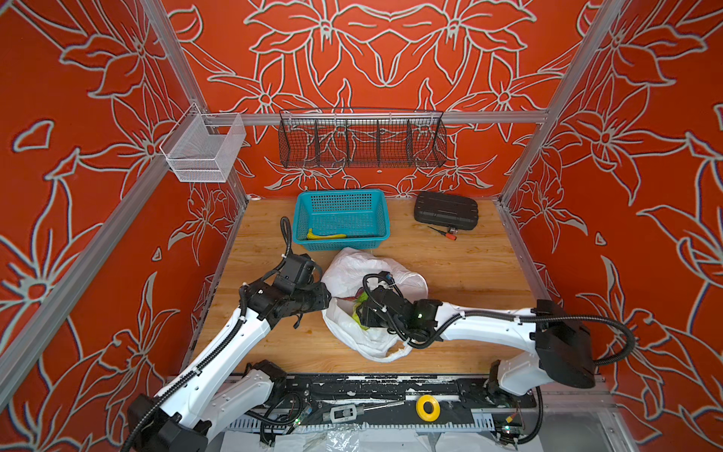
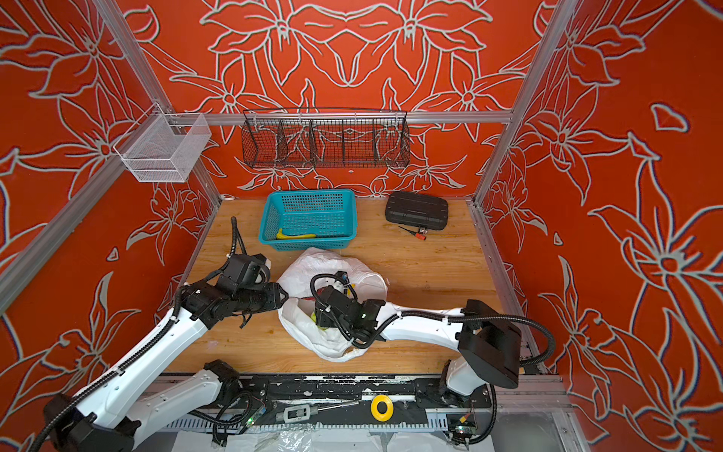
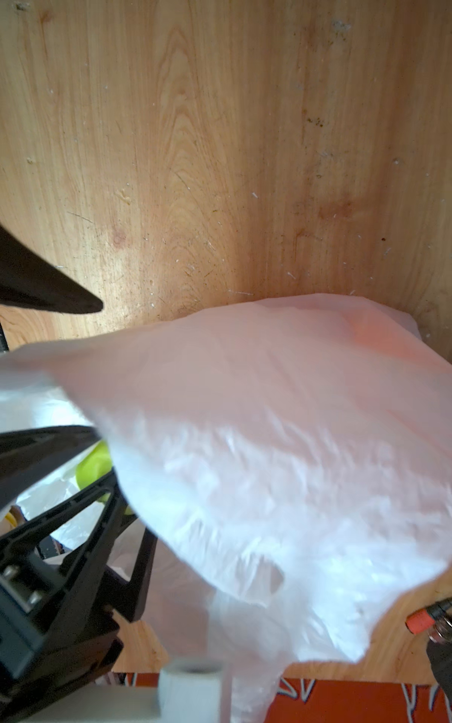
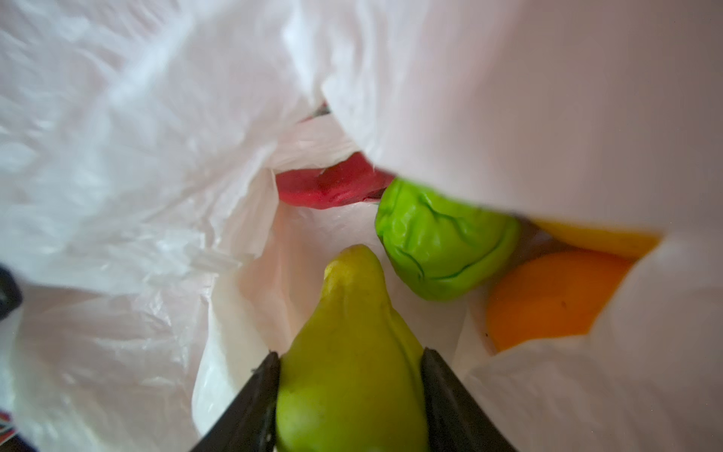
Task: Untie the knot of the plastic bag and take out the fruit
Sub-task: 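Close the right gripper on the green pear inside the bag, then lift the green pear out of the bag with the right gripper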
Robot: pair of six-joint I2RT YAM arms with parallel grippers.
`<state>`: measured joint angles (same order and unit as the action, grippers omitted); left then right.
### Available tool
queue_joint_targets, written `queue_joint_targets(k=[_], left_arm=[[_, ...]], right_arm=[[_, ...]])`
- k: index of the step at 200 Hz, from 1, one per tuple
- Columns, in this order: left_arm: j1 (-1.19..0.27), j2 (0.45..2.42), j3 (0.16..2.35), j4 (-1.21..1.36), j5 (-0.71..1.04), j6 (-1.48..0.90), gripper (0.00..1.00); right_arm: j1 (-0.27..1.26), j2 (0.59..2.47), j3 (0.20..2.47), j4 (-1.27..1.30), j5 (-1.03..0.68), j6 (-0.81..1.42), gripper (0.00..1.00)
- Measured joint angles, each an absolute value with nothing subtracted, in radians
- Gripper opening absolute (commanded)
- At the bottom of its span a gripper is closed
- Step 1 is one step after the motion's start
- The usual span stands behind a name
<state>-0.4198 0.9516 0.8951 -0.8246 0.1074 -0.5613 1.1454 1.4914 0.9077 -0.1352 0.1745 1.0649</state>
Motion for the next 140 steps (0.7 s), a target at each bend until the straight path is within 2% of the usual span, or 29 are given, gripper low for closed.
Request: queue_joint_targets(k=[39, 104, 124, 140], left_arm=[[-0.420, 0.922, 0.923, -0.819, 0.154, -0.548, 0.58], [-0.420, 0.889, 0.994, -0.777, 0.201, -0.527, 0.63], [-0.420, 0.882, 1.000, -0.714, 0.242, -0.507, 0.68], [-0.420, 0.876, 1.000, -0.643, 0.279, -0.484, 0.79]], right_arm=[[1.145, 1.370, 0.887, -0.130, 0.175, 1.012, 0.56], [1.129, 1.192, 0.894, -0.134, 0.196, 0.932, 0.57], [1.080, 1.171, 0.912, -0.128, 0.181, 0.926, 0.57], [1.013, 1.163, 0.927, -0.113, 0.148, 0.927, 0.57]])
